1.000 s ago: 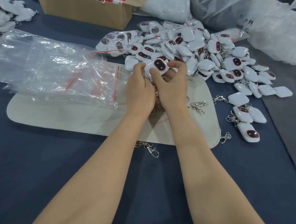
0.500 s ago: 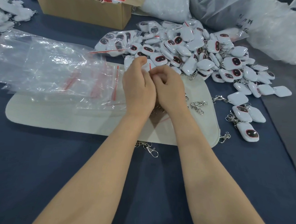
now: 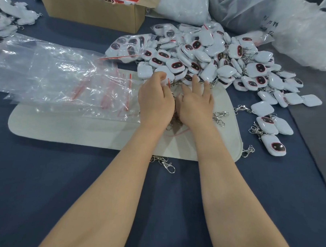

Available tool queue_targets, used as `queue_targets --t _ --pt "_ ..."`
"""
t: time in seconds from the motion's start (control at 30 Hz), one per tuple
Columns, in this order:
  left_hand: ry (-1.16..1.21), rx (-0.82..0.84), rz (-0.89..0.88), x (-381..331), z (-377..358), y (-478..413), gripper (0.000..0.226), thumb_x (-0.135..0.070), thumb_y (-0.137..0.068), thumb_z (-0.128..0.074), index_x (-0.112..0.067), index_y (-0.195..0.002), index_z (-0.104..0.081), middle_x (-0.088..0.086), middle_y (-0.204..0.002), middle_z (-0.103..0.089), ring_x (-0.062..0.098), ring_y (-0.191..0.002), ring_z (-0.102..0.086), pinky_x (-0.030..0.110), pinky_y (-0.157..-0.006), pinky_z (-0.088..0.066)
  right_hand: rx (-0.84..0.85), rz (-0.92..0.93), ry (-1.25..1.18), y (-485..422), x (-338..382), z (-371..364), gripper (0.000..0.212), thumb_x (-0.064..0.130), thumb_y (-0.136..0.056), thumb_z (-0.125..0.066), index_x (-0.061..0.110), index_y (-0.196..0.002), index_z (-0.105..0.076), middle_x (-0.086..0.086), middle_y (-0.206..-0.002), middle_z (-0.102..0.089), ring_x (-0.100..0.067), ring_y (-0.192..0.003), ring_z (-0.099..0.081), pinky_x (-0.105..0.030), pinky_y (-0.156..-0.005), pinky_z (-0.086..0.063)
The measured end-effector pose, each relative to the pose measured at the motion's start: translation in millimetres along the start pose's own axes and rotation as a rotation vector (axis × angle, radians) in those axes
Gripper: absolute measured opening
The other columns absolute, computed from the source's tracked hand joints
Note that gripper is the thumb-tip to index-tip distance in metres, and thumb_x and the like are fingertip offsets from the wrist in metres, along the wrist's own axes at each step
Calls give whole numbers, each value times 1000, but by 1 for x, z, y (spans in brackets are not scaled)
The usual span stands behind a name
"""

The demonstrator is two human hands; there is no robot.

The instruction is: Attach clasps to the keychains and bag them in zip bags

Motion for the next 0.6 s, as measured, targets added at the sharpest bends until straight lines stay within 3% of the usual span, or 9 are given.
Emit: queue_targets --t 0.17,0.23,0.3,0.37,0.43,0.53,0.6 --pt "4 -4 -3 0 0 0 35 -2 -92 -37 -4 -123 -53 7 -123 -60 20 -118 -52 35 -103 -38 -21 -31 -24 1 0 0 47 31 -102 -28 20 -147 -35 -3 -163 -8 -30 -149 0 -47 -119 -5" --pt "1 -2 -2 0 -1 0 35 -2 -92 -37 -5 -123 -52 7 -123 -60 20 -118 -52 35 -104 -38 -105 -33 -62 0 0 4 43 28 -100 -34 15 -139 -46 -7 -156 -28 -30 -145 -18 -41 -118 -14" --pt "1 0 -3 0 -1 0 35 -2 -92 -37 -5 -124 -52 7 -123 -60 19 -117 -53 35 -103 -39 -250 -32 -172 2 0 11 33 21 -97 -40 11 -122 -60 -9 -133 -55 -28 -127 -41 -36 -106 -30" --pt "3 0 -4 0 -2 0 34 -2 -93 -37 -5 -124 -52 7 -122 -60 19 -117 -53 35 -103 -39 -358 -21 -307 5 2 19 27 15 -93 -43 10 -108 -66 -8 -111 -66 -26 -110 -52 -36 -94 -38" --pt "8 0 -2 0 -2 0 34 -2 -93 -36 -5 -123 -52 7 -122 -59 19 -117 -53 36 -103 -39 -367 20 -344 7 5 21 28 13 -93 -44 9 -112 -64 -9 -118 -63 -26 -114 -50 -35 -98 -37" --pt "13 -2 -7 0 -2 0 35 -1 -92 -36 -5 -123 -52 7 -122 -60 20 -117 -52 37 -103 -39 -176 74 -95 3 5 10 40 23 -99 -41 16 -137 -48 -8 -150 -38 -25 -141 -27 -37 -116 -19" --pt "15 -3 -4 0 -2 0 35 -1 -92 -37 -5 -123 -52 7 -122 -60 20 -117 -52 37 -103 -39 -135 64 -90 2 3 6 39 26 -99 -42 20 -137 -49 -6 -150 -38 -26 -140 -28 -41 -115 -20"
Point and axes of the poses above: each hand's wrist, its own y-axis away from the middle knuckle, its own z-axis out of the back of the hand, x = y × z, the point moved 3 cm from there along -y, towards the middle knuckle
